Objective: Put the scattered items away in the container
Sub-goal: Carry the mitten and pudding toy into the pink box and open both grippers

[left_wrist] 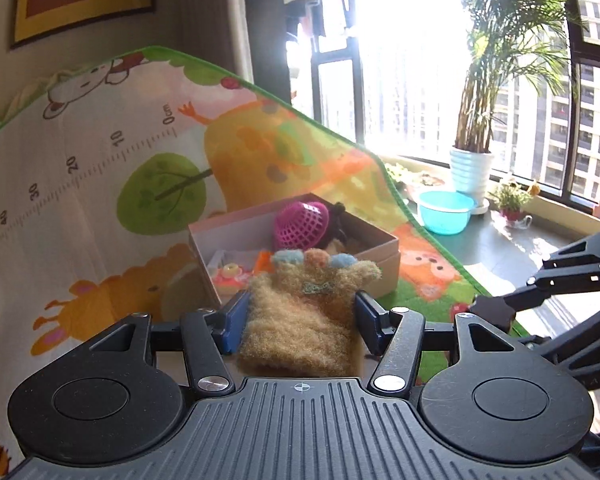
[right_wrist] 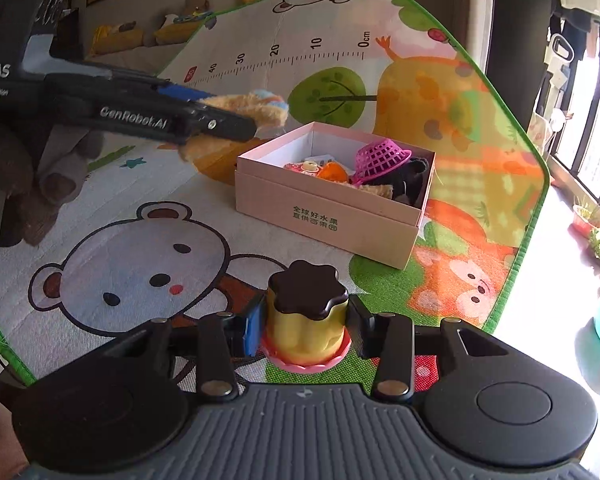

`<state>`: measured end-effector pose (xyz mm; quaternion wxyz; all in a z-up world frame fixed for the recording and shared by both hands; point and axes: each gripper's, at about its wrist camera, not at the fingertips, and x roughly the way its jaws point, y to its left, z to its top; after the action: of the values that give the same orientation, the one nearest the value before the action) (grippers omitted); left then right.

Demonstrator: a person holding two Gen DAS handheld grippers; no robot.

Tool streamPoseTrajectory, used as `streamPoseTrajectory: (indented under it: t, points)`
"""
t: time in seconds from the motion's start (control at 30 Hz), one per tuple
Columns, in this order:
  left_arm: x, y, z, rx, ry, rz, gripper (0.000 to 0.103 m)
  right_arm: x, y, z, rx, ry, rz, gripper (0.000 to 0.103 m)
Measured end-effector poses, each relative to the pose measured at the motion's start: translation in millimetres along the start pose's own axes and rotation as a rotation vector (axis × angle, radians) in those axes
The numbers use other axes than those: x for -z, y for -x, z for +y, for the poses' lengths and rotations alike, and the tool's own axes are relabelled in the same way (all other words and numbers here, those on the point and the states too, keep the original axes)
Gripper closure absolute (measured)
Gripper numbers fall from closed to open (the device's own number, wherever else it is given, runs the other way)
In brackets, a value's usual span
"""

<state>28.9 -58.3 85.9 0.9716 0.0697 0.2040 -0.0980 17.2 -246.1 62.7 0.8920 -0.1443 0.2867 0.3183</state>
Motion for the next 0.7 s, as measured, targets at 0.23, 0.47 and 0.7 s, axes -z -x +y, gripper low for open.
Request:
streamPoseTrajectory:
  t: [0.23,0.47,0.7]
  points:
    - [-61.9,-81.4,21.9,-0.062,0.019,-0.079,0.038,-2.4,-14.1,-3.6,0.013,-0.001,0.048,0.061]
    - [-59.0,-123.6,25.1,-0.050,0.041,-0.004,0.014,-10.3,-19.1,-13.4,0.019,-0.014,0.061,0.061]
    - [-34.1,-101.3,19.3,-0.010,0.036,0.100,0.008,-34.5,-24.9,-17.0,-0.023,-0.020,0.041,0.061]
